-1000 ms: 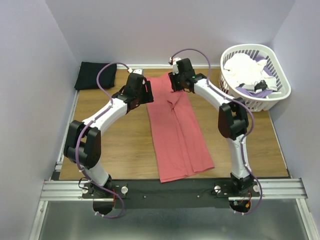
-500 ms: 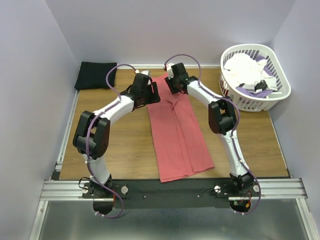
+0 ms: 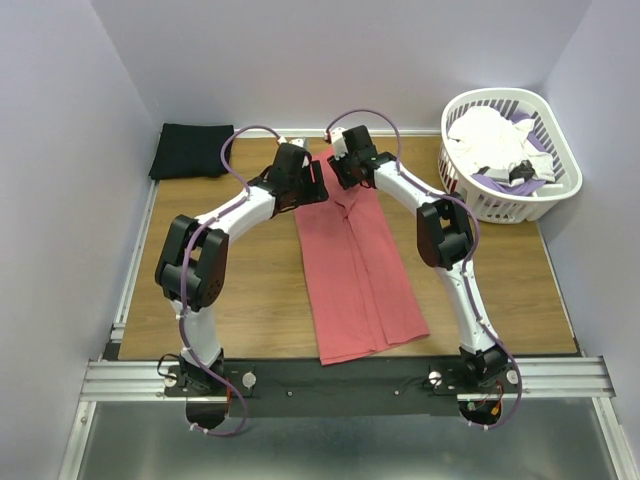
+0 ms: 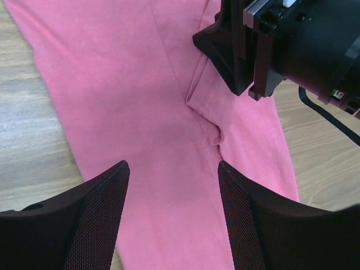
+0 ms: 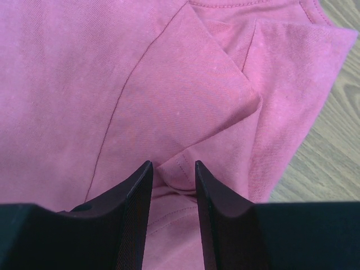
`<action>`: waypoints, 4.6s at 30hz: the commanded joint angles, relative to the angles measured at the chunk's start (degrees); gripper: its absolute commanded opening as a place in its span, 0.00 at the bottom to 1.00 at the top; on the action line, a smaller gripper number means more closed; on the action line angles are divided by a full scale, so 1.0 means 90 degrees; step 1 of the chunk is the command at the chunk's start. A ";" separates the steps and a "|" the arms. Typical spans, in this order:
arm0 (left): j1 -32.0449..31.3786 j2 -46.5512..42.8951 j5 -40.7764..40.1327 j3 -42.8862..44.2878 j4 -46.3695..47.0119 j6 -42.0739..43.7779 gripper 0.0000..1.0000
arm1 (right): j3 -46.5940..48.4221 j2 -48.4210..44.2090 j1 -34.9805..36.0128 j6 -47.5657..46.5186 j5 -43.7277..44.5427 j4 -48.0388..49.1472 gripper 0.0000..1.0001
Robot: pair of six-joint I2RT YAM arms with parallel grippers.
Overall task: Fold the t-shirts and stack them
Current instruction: Fold the tshirt
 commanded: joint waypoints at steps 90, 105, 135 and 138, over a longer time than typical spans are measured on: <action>-0.0299 0.1610 -0.0102 0.1191 -0.0061 -0.0887 0.04 | 0.1521 0.0966 -0.0717 0.3250 -0.0538 0.0351 0.05; -0.0309 0.1424 -0.0551 0.1093 -0.0022 -0.0790 0.05 | 0.1462 0.0810 -0.0717 0.3368 -0.1213 0.0937 0.06; -0.0368 0.1199 -0.0990 0.0429 0.0290 -0.1014 0.06 | 0.1238 0.1122 -0.0893 0.4120 -0.2267 0.1962 0.09; -0.0368 0.1277 -0.0981 0.0438 0.0290 -0.1043 0.07 | 0.1277 0.1191 -0.0903 0.4168 -0.2297 0.2050 0.09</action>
